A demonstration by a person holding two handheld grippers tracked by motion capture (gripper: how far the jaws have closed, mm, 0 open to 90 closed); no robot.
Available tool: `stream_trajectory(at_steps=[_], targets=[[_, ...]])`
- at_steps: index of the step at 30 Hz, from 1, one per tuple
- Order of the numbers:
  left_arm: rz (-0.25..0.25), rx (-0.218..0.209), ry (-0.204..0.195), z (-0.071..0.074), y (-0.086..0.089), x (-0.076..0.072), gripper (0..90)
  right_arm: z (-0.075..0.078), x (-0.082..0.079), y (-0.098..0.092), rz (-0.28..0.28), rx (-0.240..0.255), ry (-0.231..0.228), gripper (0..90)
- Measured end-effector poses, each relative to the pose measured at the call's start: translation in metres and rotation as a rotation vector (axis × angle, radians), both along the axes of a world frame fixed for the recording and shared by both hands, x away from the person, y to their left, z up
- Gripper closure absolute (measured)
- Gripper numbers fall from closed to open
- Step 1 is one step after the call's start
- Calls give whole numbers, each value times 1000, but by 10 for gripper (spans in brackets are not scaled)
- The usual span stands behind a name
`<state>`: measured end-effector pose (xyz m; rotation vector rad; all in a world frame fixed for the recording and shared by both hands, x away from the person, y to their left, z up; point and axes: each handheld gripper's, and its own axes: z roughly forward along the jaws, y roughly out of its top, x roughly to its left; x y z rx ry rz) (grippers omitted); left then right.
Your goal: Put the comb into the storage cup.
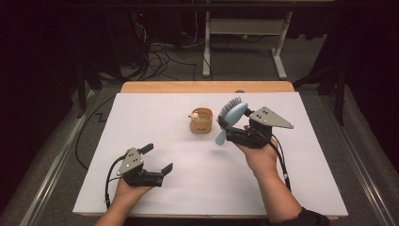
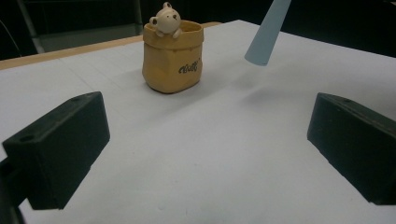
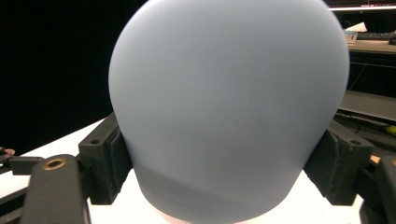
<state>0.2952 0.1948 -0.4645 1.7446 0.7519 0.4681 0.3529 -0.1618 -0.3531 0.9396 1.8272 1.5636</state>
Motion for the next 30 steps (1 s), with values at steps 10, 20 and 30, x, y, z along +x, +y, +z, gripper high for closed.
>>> stream_trajectory(at_steps=[10, 20, 30], targets=[[-10, 8, -3, 0, -1, -1, 0, 7, 6, 4, -10, 7, -12, 207], [-13, 10, 0, 0, -1, -2, 0, 17, 11, 7, -21, 17, -27, 207], [-21, 11, -6, 0, -2, -2, 0, 22, 18, 10, -27, 25, -39, 207]])
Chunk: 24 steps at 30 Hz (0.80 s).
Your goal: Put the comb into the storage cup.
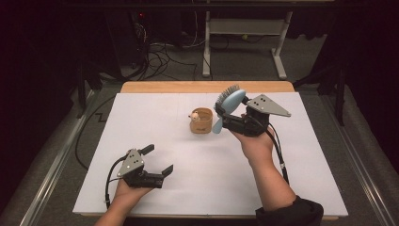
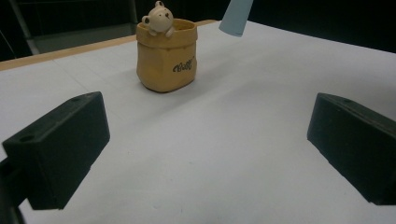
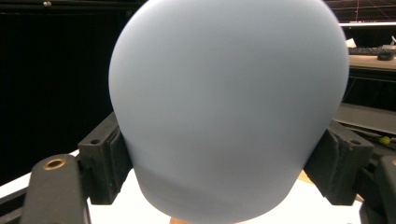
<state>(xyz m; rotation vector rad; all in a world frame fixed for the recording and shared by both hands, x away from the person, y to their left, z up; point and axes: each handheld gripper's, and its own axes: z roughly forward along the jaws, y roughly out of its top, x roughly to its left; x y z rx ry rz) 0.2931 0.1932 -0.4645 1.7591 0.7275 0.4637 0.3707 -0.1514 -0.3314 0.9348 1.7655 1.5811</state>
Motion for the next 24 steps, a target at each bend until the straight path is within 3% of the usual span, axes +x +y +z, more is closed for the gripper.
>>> stream_trajectory(at_steps=[24], targets=[[-14, -4, 0, 0, 0, -1, 0, 6, 22, 13, -27, -4, -7, 207]])
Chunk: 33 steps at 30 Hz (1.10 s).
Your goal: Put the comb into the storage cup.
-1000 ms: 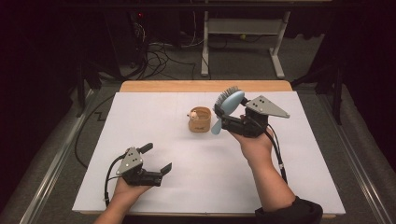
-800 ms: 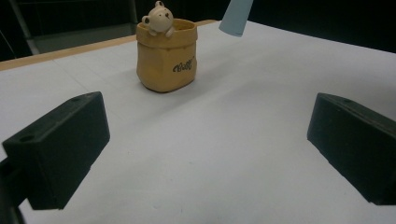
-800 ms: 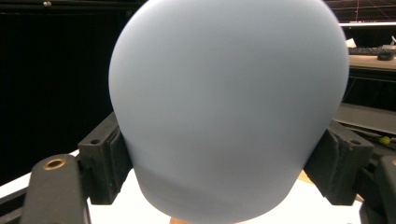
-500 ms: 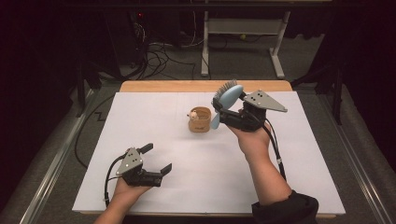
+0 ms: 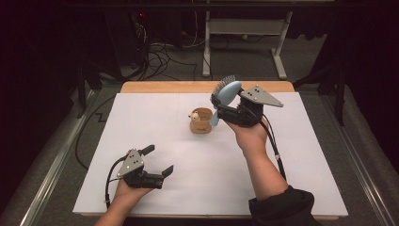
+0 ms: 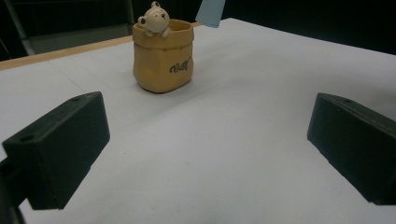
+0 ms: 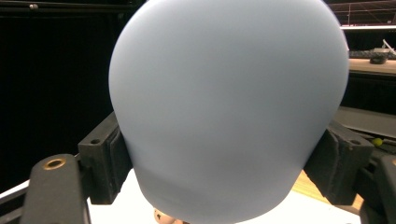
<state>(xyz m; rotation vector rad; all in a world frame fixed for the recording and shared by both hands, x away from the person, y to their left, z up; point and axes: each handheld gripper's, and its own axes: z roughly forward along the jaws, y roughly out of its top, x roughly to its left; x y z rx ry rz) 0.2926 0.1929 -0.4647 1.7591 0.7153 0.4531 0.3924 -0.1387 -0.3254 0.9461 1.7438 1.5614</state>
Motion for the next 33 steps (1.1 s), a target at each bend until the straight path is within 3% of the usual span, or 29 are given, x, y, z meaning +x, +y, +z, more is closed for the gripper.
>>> stream_trajectory(at_steps=[33], targets=[[-9, -2, 0, 0, 2, 1, 0, 7, 26, 23, -3, 13, -11, 207]])
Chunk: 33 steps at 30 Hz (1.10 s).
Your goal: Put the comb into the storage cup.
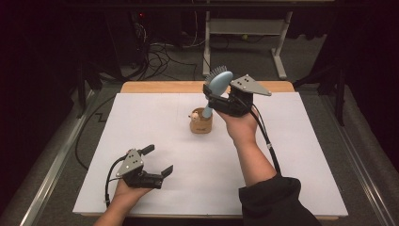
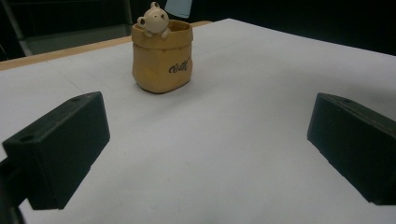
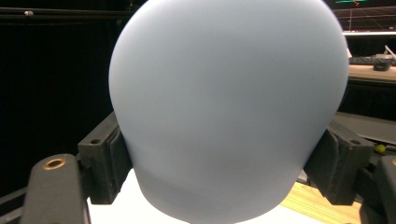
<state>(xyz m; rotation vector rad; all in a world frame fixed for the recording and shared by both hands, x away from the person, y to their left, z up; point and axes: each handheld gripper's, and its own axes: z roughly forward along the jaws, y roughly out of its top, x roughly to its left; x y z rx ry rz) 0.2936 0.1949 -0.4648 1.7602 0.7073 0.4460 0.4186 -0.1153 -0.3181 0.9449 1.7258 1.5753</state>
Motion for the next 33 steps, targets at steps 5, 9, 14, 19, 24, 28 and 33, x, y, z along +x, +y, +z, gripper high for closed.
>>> stream_trajectory(at_steps=[5, 9, 14, 19, 24, 28, 33], targets=[[0, -4, -1, 0, 0, 0, 0, -2, 5, 5, -3, -4, 3, 207], [-2, 2, 5, -1, 0, 1, 0, -3, 8, 6, -6, -5, 10, 207], [-3, -3, 1, 0, 0, 0, 0, -5, 12, 5, -11, -3, 11, 207], [-9, -1, 3, -1, 0, 1, 0, -7, 15, 7, -8, 2, 21, 207], [-5, -3, 1, 0, 1, 0, 0, -13, 19, 9, -10, -3, 33, 207], [0, -6, -2, 0, 1, 0, 0, -18, 22, 11, -11, -9, 42, 207], [2, -7, -5, 1, 2, 0, 0, -23, 25, 14, -15, -15, 50, 207]])
